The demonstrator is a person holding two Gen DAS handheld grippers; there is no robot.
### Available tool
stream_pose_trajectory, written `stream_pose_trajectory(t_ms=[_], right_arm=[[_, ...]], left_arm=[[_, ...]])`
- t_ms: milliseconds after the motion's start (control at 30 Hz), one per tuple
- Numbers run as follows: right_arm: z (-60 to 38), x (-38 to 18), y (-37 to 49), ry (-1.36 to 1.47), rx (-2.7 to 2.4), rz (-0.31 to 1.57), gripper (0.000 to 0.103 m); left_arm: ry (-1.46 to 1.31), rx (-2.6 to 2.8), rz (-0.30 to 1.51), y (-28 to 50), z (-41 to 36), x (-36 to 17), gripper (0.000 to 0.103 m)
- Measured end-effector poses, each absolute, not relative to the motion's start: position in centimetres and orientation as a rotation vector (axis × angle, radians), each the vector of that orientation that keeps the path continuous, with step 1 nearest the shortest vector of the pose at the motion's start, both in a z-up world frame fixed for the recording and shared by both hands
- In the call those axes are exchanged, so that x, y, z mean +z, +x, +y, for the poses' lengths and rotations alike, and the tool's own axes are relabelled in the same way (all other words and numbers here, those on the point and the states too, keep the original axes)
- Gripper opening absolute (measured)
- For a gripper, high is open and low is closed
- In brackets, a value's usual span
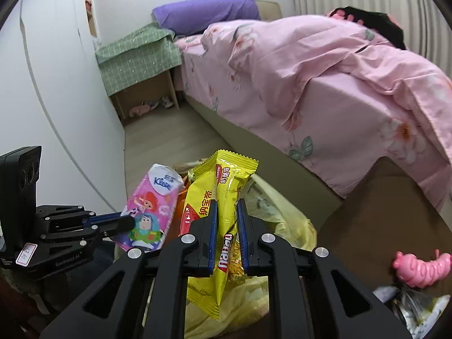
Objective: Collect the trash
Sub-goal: 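Carry both packets over the yellow trash bag and open both grippers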
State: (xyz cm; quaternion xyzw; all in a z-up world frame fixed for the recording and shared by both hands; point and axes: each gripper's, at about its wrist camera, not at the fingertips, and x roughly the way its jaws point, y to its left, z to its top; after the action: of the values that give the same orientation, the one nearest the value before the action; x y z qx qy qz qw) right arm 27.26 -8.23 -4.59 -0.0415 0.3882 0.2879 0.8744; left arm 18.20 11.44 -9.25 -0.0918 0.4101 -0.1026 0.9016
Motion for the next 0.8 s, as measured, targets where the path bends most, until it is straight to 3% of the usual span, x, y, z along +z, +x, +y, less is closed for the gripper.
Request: stream_pose_trajectory(t_ms=[300,567,667,733,800], right_arm=[[-4.7,-10.0,30.5,-0.191,0.624,1.018,0.014],[-4.9,-10.5,30.1,-0.205,0.624,1.05,0.015],[-5.3,-10.3,29.9,-0.182,0.617,1.041,0.021],[-5.6,-10.2,29.8,-0.169,0.607,1.039,0.032],[-6.2,-9.7,29.4,-0.13,0.616,1.025,0.042]], left_arm=[[-0.123,-0.236,0.928,19.6,9.8,-12.3,0.006],[-0.151,-0.257,0.921,19.2,10.2,-12.5,0.006],[-0.183,-0.245,0.916,19.0,10.8,-12.4,0.007],[-0.213,-0.238,0.908,18.9,11.4,-12.1,0.014],[-0.241,-0.226,0.894,18.7,12.0,-11.7,0.029]])
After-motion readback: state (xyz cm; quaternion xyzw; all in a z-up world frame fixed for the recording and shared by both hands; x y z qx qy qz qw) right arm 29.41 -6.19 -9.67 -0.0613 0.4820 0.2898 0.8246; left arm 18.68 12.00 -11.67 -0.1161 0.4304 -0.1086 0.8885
